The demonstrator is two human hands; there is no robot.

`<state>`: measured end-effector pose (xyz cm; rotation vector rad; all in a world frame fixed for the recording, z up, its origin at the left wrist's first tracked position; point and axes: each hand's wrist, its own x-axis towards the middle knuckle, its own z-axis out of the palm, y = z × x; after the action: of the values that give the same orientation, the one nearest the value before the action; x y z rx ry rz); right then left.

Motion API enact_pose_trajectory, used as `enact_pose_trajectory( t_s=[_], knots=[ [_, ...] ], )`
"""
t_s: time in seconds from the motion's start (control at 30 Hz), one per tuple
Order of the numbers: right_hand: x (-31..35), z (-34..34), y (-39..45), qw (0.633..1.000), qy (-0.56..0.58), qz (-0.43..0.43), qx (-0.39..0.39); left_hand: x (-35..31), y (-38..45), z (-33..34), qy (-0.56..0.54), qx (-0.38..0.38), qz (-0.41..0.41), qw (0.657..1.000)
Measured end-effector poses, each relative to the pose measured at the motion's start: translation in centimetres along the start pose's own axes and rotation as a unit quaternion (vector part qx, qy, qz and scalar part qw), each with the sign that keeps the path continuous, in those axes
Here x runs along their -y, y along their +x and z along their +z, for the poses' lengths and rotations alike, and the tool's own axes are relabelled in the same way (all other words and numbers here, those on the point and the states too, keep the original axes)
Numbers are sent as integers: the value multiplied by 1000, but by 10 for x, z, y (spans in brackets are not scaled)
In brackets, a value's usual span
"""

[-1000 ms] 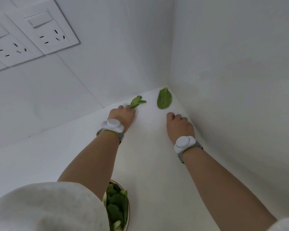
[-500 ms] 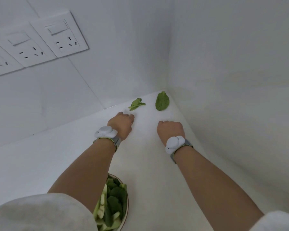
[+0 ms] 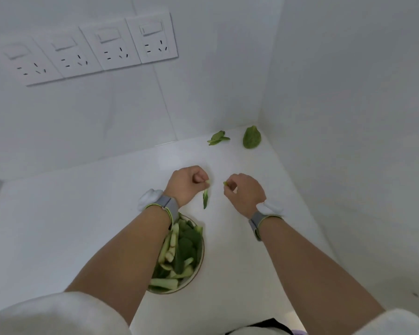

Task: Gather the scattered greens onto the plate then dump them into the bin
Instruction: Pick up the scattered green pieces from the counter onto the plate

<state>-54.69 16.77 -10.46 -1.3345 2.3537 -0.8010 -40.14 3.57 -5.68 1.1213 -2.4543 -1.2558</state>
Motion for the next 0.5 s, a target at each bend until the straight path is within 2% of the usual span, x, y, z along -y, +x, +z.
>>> enact_pose_trajectory(
  t_s=[0.17, 0.27, 0.37, 0.5],
  knots=[
    [37, 15, -28, 994, 90, 55, -26, 13, -43, -29, -89, -25, -10, 996],
    [57, 24, -43, 983, 151, 100, -37, 26, -68, -44, -97, -46, -19, 994],
    [85, 30, -60, 971, 192, 126, -71, 47, -99, -59, -65, -62, -21, 996],
    [98, 39, -81, 955, 229, 144, -120, 59, -119, -56, -8, -45, -17, 999]
  ],
)
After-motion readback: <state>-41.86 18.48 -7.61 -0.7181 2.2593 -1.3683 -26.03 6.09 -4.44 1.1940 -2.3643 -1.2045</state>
